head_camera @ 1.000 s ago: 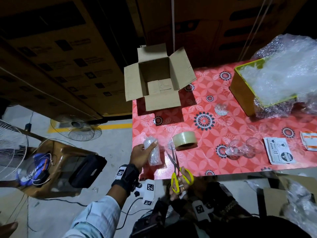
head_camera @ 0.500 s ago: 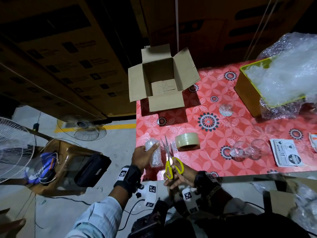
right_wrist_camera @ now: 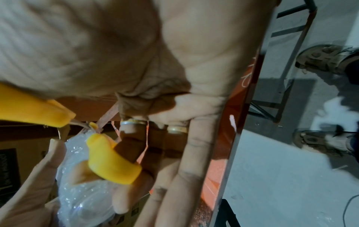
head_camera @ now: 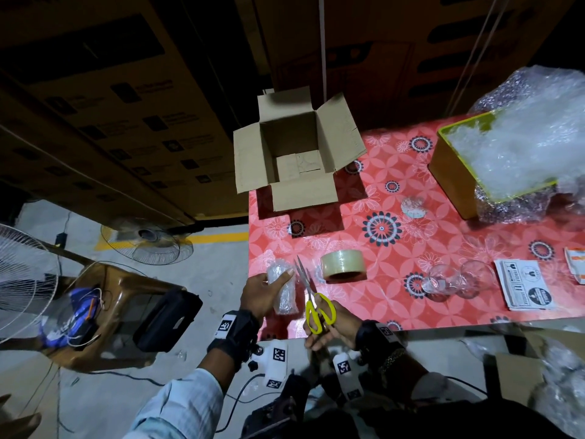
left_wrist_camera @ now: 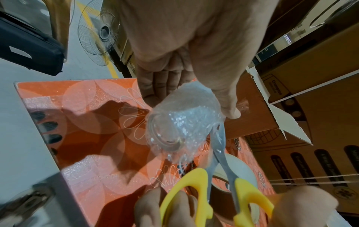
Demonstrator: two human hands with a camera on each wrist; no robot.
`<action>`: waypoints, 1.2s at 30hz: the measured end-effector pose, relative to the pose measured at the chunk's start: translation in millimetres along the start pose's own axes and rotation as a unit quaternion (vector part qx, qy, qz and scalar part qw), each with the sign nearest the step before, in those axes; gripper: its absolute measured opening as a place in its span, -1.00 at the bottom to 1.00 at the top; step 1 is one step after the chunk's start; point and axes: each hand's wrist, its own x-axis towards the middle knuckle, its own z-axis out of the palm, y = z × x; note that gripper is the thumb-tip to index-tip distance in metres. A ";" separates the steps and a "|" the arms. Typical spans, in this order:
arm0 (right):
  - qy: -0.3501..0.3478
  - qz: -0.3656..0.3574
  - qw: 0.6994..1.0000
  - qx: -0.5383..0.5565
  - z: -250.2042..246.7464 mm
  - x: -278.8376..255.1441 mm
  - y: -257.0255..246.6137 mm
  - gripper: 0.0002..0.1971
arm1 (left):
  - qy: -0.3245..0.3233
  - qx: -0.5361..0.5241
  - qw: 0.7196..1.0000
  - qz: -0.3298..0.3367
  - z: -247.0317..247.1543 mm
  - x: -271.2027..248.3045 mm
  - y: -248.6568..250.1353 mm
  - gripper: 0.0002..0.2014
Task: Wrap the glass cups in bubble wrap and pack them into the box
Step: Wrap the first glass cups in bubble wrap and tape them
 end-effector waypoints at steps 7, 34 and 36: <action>0.028 -0.008 0.999 -0.018 0.1 5.6 -3.3 -0.26 | -0.019 -0.017 1.000 -0.010 -3.8 7.5 -12.7 -0.34; 0.152 0.028 0.828 -0.538 40.2 34.5 11.0 -0.49 | 0.043 -0.267 0.961 -0.058 -64.5 -8.8 -41.5 -0.26; 0.168 0.033 0.808 -0.563 48.4 36.0 5.5 -0.53 | 0.044 -0.271 0.960 -0.060 -65.8 -10.2 -42.7 -0.31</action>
